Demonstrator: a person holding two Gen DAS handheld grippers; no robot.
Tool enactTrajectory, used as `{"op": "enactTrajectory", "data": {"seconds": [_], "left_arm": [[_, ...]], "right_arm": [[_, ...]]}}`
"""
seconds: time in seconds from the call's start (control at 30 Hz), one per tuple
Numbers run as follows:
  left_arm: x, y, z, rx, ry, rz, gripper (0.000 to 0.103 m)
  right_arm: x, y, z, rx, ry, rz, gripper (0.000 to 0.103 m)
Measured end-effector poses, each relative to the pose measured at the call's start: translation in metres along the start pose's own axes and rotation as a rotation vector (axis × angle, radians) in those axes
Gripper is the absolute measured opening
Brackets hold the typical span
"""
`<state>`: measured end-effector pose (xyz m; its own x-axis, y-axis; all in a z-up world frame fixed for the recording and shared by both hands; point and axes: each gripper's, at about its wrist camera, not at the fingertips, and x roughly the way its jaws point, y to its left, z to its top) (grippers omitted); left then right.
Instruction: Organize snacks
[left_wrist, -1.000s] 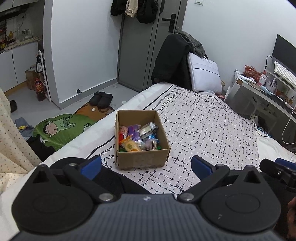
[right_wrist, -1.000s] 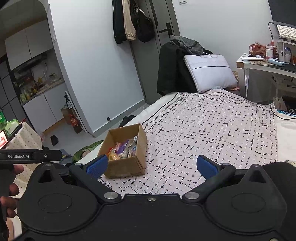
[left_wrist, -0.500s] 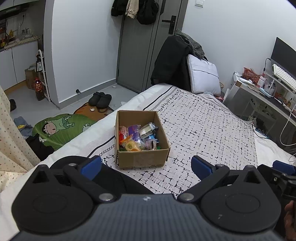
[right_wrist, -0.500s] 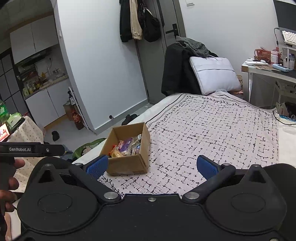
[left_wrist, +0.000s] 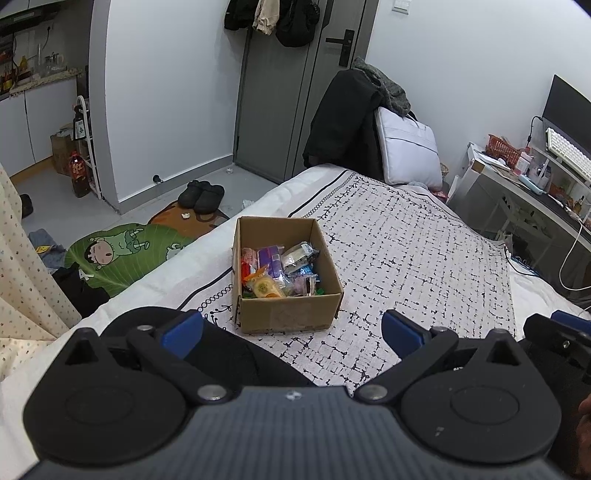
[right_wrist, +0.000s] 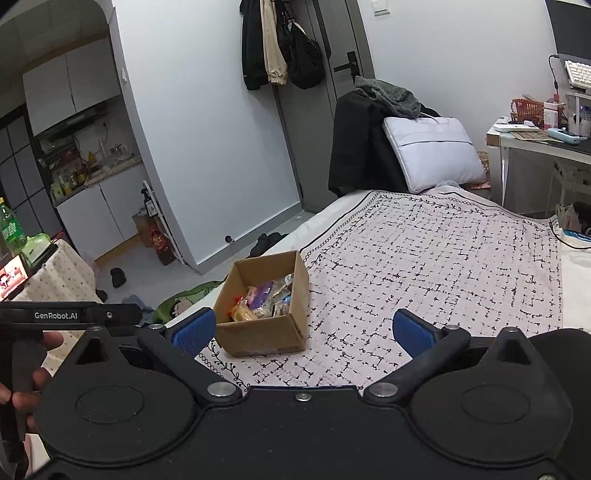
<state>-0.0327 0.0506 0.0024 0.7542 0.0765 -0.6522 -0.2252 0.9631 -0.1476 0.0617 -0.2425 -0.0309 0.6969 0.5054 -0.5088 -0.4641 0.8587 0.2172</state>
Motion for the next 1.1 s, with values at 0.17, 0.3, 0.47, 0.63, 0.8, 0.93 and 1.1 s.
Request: {"op": "enactTrajectory", "data": {"seconds": [0.17,0.3,0.47,0.63,0.8,0.93,1.1], "left_arm": [[-0.0005,0.0001,0.0010,0.000,-0.003,0.000,0.103],[-0.0005,0.0011,0.0015,-0.003,-0.003,0.001,0.103],[-0.0005,0.0013,0.0021,-0.002,-0.003,-0.003,0.103],[-0.0006,0.0008,0.0014,0.005,0.001,-0.005,0.103],[-0.0011,0.0006,0.0014,0.003,0.001,-0.004,0.103],[-0.0016,0.0010,0.0020,0.001,0.005,-0.001,0.103],[-0.0029,0.0016,0.0013,-0.001,0.004,0.004,0.103]], "right_arm": [[0.0005,0.0006,-0.0011,-0.004,0.003,-0.004,0.103],[-0.0016,0.0015,0.0005,-0.006,-0.002,-0.005,0.103],[-0.0016,0.0005,-0.0007,-0.002,-0.002,-0.009,0.103],[-0.0017,0.0004,-0.0003,-0.002,-0.004,-0.009,0.103],[-0.0027,0.0024,-0.0005,-0.007,-0.006,-0.006,0.103],[-0.0027,0.0026,-0.0001,-0.007,-0.007,-0.005,0.103],[-0.0030,0.0025,-0.0001,-0.008,-0.007,-0.004,0.103]]}}
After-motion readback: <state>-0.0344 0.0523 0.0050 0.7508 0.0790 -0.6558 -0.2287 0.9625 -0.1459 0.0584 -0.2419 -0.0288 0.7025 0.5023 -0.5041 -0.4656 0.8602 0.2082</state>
